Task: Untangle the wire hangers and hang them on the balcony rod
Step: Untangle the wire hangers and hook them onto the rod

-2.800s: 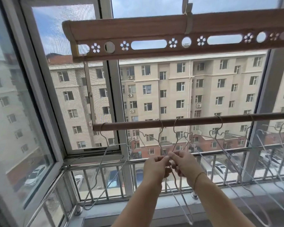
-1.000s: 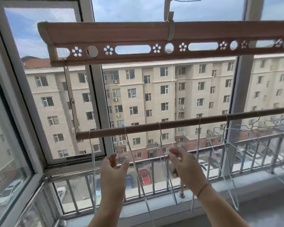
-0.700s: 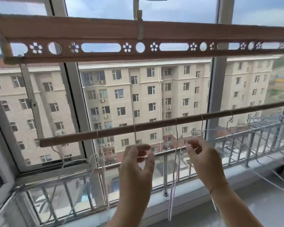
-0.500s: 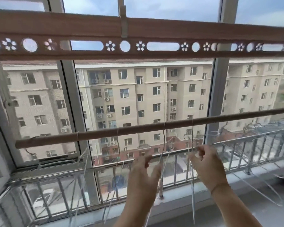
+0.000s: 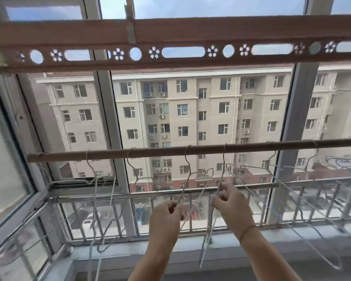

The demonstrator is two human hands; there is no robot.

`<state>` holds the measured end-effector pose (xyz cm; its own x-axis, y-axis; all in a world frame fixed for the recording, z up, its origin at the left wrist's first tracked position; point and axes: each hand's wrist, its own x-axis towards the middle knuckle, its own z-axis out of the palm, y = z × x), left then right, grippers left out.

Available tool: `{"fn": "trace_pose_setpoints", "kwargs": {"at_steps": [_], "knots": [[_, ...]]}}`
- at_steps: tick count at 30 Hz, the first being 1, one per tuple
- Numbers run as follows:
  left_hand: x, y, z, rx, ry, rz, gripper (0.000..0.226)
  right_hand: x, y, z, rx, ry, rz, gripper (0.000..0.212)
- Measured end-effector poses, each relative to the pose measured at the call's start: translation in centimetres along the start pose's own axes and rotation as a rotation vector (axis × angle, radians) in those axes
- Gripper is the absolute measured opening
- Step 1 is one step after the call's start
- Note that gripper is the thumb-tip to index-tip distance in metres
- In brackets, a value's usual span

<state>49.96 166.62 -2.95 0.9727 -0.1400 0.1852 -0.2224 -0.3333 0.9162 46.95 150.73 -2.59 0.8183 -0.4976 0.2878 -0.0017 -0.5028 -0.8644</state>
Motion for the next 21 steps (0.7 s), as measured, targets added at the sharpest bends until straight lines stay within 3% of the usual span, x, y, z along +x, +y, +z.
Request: {"fn": "trace_pose_setpoints", "kwargs": {"at_steps": [5, 10, 15, 18, 21], "knots": [[0.7, -0.2, -0.3, -0.117, 0.078, -0.067, 0.024, 0.5, -0.8, 0.9, 0.056, -0.041, -0.022, 0.033], [1.7, -0.9, -1.1, -0.091, 0.13, -0.07, 0.029, 1.4, -1.1, 1.9, 0.078, -0.067, -0.042, 0.019], [2.7, -1.9, -1.7, -0.101, 0.133, -0.078, 0.027, 2.0, -1.3, 3.1, 0.108, -0.056, -0.026, 0.026], [2.9, -1.7, -2.0, -0.037, 0.15, -0.045, 0.014, 2.0, -1.2, 3.2, 0.099, -0.057, -0.018, 0.034], [3.0, -0.7, -1.9, 0.126, 0.295, 0.103, 0.043, 2.0, -0.7, 2.4, 0.067, -0.022, -0.017, 0.038]]}}
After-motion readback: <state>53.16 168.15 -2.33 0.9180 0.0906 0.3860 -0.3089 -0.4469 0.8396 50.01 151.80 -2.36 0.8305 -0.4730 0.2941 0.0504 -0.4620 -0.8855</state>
